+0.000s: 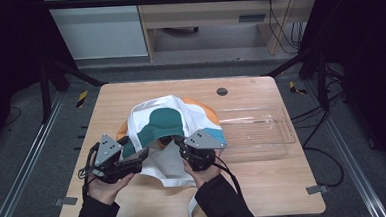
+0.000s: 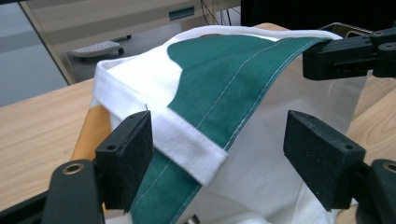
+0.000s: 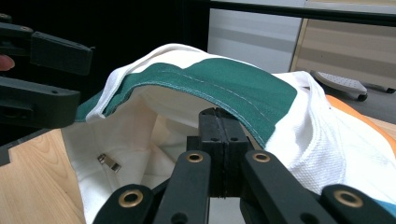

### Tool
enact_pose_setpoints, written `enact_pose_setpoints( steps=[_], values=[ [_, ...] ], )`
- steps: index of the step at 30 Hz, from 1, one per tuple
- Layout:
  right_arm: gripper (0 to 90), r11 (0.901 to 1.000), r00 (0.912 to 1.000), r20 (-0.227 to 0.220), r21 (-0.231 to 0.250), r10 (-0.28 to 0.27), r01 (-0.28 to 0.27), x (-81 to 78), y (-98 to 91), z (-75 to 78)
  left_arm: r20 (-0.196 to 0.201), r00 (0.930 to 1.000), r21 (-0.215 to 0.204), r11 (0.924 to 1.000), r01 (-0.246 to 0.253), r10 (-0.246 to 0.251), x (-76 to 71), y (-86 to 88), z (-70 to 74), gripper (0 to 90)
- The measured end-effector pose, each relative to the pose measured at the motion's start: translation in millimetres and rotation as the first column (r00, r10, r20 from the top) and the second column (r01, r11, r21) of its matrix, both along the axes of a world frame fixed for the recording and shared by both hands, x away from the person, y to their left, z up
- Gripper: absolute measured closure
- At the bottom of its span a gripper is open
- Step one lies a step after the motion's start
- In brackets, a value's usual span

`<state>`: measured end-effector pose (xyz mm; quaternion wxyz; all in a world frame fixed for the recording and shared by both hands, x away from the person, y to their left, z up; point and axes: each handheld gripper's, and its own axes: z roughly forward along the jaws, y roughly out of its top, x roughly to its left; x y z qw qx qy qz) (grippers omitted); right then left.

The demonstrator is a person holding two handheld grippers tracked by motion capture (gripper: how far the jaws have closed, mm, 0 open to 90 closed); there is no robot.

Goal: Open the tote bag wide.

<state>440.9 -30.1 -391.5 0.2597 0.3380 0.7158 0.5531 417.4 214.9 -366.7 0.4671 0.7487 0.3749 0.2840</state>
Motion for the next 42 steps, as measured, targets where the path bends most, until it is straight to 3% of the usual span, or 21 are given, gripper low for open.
enact_pose_setpoints(
  steps=[6, 16, 21, 26, 30, 35, 42],
  values=[
    [90.0, 1.0, 1.0, 0.0, -0.004, -0.001, 0.001, 0.5, 0.6, 2.4, 0.02, 0.9998, 0.027, 0.9996, 0.006, -0.007, 5.6, -11.5, 1.8, 29.0],
    [90.0, 1.0, 1.0, 0.006, -0.008, 0.0, 0.0, 2.2, 1.2, 5.0, 0.021, 0.9998, 0.075, 0.9972, -0.001, 0.0, 16.5, -25.2, -3.4, 38.0],
    [90.0, 1.0, 1.0, 0.008, -0.009, 0.002, -0.002, 2.2, 1.7, 5.8, 0.037, 0.999, 0.121, 0.9923, -0.028, 0.023, 20.6, -34.3, -4.3, 42.0],
    [90.0, 0.9999, 0.9999, 0.011, -0.012, 0.003, -0.003, 2.2, 1.2, 6.5, 0.036, 0.998, 0.148, 0.9873, -0.057, 0.052, 22.5, -37.9, -7.0, 52.0],
    [90.0, 0.9998, 0.9999, 0.01, -0.017, 0.009, -0.009, 1.9, 1.8, 5.3, 0.028, 0.9984, 0.161, 0.9856, -0.053, 0.049, 23.6, -38.3, -8.5, 62.3],
    [90.0, 0.9992, 0.9997, 0.009, -0.032, 0.022, -0.022, -1.0, 4.0, 3.2, 0.012, 0.9993, 0.162, 0.9861, -0.037, 0.036, 24.5, -37.6, -10.2, 77.5],
    [90.0, 0.9973, 0.9989, -0.012, -0.058, 0.045, -0.046, -7.4, 5.6, -9.7, 0.001, 0.9996, 0.113, 0.9932, -0.029, 0.029, 24.2, -31.1, -9.3, 86.9]
  ],
)
